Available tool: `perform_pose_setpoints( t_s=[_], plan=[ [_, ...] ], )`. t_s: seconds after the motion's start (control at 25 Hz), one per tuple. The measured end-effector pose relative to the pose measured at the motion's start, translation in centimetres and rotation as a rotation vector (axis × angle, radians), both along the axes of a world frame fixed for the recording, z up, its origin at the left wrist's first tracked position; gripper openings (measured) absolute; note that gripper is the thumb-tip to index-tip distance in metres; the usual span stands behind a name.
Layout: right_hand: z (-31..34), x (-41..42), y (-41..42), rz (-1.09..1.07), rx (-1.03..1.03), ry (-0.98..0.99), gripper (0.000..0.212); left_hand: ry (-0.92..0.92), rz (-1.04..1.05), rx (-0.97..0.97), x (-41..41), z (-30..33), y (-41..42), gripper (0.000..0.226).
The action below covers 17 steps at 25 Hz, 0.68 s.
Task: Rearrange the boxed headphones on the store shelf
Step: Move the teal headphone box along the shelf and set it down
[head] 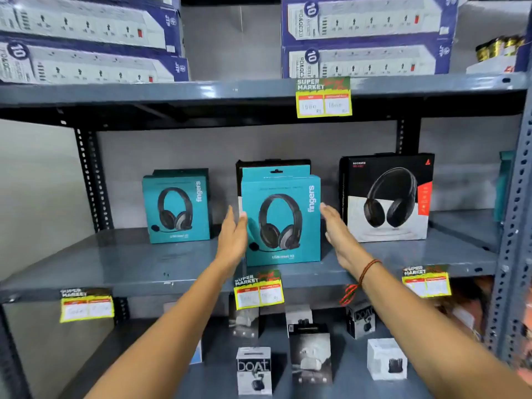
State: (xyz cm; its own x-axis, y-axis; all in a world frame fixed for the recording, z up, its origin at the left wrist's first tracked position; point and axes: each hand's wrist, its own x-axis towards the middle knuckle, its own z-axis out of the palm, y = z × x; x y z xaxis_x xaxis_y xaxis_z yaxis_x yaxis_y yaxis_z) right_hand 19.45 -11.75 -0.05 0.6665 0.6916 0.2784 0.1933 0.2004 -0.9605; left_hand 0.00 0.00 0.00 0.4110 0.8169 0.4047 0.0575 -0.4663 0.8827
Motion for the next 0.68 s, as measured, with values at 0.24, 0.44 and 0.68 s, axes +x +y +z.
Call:
perform_pose_setpoints(
  t_s=[0.24, 0.44, 0.68],
  plan=[
    [-2.2, -0.7, -0.3, 0.047, -0.017, -0.030, 0.031, -0.076, -0.040, -0.212, 0.3, -2.0, -1.0, 0.063],
    [2.0, -1.7, -4.2, -0.036, 0.080, -0.166, 0.023, -0.166, -0.008, -0.122, -0.7, 1.4, -2.2, 0.060],
    [7.7, -2.6, -10.3, -0.252, 0.148, -0.315, 0.048, -0.117, 0.036, 0.063, -1.6, 6.3, -6.7, 0.082]
  ],
)
